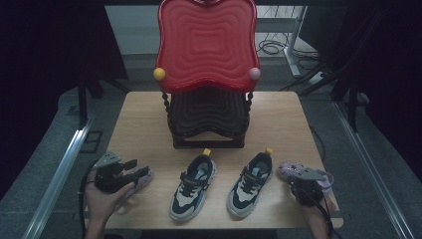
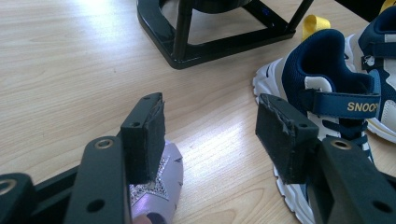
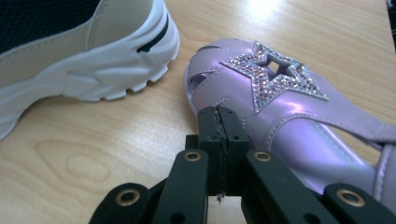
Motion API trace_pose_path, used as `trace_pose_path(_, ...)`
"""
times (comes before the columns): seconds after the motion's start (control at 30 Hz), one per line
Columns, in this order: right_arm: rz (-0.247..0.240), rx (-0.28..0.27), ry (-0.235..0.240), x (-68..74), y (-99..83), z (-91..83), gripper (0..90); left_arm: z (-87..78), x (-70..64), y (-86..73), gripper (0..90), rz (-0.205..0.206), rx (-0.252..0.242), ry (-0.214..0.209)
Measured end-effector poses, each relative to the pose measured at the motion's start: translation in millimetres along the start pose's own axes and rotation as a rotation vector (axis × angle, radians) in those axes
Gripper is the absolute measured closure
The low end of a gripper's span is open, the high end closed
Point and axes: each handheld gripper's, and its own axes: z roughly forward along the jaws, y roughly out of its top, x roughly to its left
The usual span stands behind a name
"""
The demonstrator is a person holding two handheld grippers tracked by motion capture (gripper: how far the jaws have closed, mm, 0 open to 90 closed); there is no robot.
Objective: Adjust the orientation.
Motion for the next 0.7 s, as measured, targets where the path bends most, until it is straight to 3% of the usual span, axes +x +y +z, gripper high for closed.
trace_pose_path(0.13,0.022,-0.004,-0.025,3.2,4.2,4.7,89.7,-0.1,0.2,0.0,42.9,0.0,-0.001,0.0)
trace_pose_path(0.5,0.022,0.008,-0.081,12.2,13.5,23.7,89.8,3.8,-0.7,-0.9,42.7,0.001,0.015,-0.002)
trace_pose_path(0.7,0.015,-0.03,-0.079,14.4,15.2,17.9,89.7,2.9,0.2,-1.1,42.7,-0.003,0.016,0.0)
